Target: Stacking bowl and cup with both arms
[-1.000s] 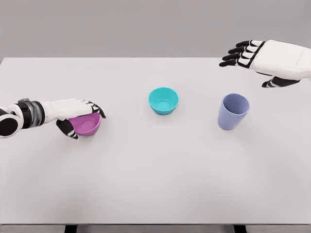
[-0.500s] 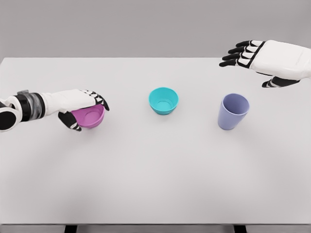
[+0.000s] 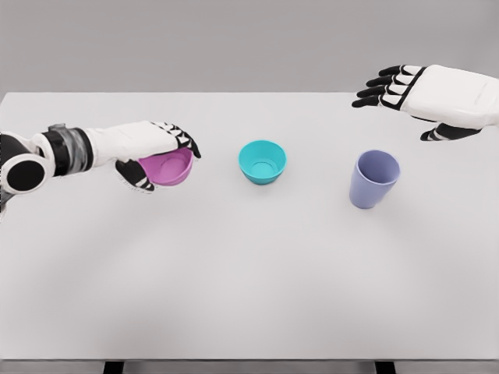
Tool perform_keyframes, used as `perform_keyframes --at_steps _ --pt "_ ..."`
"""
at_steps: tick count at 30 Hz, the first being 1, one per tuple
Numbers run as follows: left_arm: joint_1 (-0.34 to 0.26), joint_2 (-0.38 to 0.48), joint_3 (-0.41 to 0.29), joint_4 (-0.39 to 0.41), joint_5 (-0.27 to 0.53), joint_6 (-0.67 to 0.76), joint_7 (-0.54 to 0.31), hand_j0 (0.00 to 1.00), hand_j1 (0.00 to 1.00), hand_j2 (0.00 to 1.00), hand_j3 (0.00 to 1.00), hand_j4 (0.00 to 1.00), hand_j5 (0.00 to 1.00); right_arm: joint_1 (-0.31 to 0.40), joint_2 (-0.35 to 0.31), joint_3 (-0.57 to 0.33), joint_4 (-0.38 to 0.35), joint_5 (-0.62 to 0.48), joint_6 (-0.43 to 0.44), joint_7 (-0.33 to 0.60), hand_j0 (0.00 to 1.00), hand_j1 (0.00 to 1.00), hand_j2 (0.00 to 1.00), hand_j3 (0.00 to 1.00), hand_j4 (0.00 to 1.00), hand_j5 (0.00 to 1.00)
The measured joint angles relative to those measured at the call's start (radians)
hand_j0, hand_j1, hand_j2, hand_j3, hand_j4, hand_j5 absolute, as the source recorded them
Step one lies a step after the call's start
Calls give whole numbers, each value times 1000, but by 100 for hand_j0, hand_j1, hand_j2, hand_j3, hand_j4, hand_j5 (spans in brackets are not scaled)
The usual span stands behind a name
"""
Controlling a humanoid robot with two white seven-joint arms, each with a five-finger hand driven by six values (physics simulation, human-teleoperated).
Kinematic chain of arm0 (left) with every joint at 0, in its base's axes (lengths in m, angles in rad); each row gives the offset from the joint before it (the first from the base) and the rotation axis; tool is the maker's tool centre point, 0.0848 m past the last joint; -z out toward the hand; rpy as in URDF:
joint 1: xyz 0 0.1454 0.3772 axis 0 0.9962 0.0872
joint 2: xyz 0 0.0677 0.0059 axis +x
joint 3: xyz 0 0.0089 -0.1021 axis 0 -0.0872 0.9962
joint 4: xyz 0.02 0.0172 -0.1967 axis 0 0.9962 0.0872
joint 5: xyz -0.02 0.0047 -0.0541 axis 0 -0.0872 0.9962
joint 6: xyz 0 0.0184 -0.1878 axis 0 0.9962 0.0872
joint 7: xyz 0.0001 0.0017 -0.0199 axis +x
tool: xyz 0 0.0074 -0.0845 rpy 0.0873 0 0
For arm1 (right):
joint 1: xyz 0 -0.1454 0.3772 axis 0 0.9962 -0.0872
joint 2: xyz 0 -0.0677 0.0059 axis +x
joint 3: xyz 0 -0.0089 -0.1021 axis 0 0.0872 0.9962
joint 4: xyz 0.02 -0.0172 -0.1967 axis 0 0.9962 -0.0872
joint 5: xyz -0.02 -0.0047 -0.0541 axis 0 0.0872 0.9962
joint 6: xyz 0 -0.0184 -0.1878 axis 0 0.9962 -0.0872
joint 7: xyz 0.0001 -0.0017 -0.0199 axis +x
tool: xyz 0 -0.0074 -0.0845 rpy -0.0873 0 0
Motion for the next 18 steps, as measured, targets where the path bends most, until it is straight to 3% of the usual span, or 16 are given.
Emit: perform_keyframes --at_steps 18 --pt "-107 -167 -66 53 -29 0 0 68 68 68 68 68 68 0 0 0 0 0 0 0 100 100 100 100 100 100"
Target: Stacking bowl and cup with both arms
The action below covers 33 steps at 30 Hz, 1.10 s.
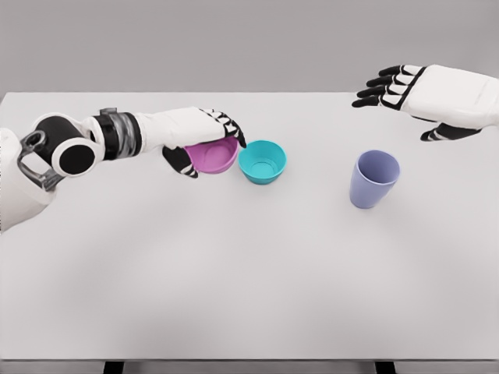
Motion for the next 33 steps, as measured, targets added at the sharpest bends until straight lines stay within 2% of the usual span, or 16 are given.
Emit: perform_keyframes --at_steps 16,33 --pt "-87 -160 -70 137 -11 0 0 68 68 68 68 68 68 0 0 0 0 0 0 0 100 100 100 100 100 100" --pt "-95 -306 -86 311 -36 -2 0 68 68 68 68 68 68 0 0 0 0 0 0 0 100 100 100 100 100 100"
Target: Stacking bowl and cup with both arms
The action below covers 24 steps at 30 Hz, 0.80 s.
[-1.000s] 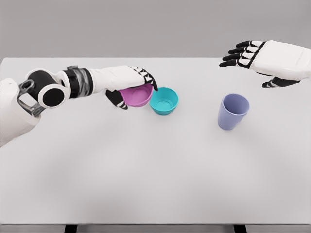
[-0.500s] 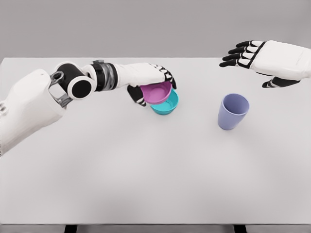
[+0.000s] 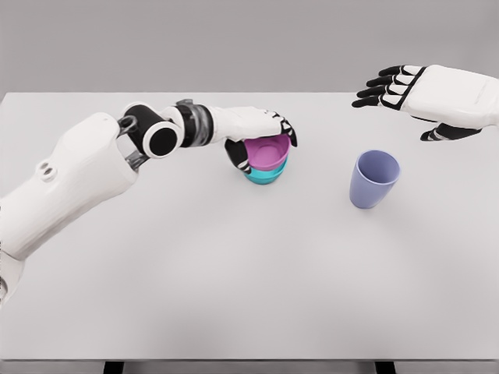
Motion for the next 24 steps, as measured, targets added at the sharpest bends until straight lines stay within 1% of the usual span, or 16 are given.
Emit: perform_keyframes --at_steps 13,15,17,24 --pt "0 -26 -1 74 -5 -11 0 69 69 69 69 69 69 3 -5 0 1 0 0 0 100 100 100 100 100 100" --pt "0 -30 -1 83 -5 -13 0 69 69 69 69 69 69 9 -13 0 1 0 0 0 100 100 100 100 100 100" --pt "0 -32 -1 88 -5 -14 0 69 69 69 69 69 69 31 -19 0 1 0 0 0 100 100 100 100 100 100" --pt "2 -35 -1 103 -5 -16 0 70 70 70 70 70 70 52 -34 -7 -4 1 0 0 100 100 100 100 100 100"
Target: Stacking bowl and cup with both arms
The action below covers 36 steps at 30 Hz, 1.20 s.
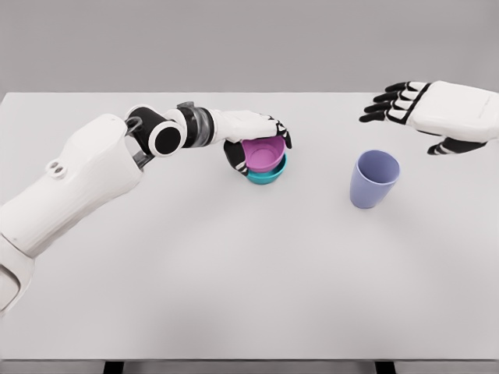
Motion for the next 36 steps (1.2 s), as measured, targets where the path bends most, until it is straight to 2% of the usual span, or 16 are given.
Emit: perform_keyframes --at_steps 4,7,8,14,21,24,28,32,36 --pt "0 0 0 2 0 0 0 74 74 74 74 74 74 0 8 -9 -37 -1 0 0 100 100 100 100 100 100" --pt "0 1 0 3 0 1 0 97 97 97 97 97 97 -14 48 -18 -56 -29 0 0 100 100 100 100 100 100" --pt "0 1 0 3 -1 1 0 100 100 100 100 100 100 -12 45 -20 -59 -34 0 0 100 100 100 100 100 100" --pt "0 1 1 2 -6 2 0 100 100 100 100 100 100 -18 -92 -13 -66 -43 0 0 100 100 100 100 100 100" --pt "-9 17 7 -25 6 1 0 100 100 100 100 100 100 -17 -145 82 -68 -46 0 0 100 100 100 100 100 100" --pt "-14 74 12 -89 38 0 0 100 100 100 100 100 100 -17 -147 103 -68 -47 0 0 100 100 100 100 100 100" --pt "-9 212 50 -220 120 -38 0 100 100 100 100 100 100 -20 -145 149 -68 -46 0 0 100 100 100 100 100 100" --pt "20 353 144 -288 236 -338 0 100 100 100 100 100 100 -34 -135 169 -67 -42 0 0 100 100 100 100 100 100" --pt "127 516 237 -306 441 -518 0 100 100 100 100 100 100 -72 -109 181 -60 -39 1 0 100 100 100 100 100 100"
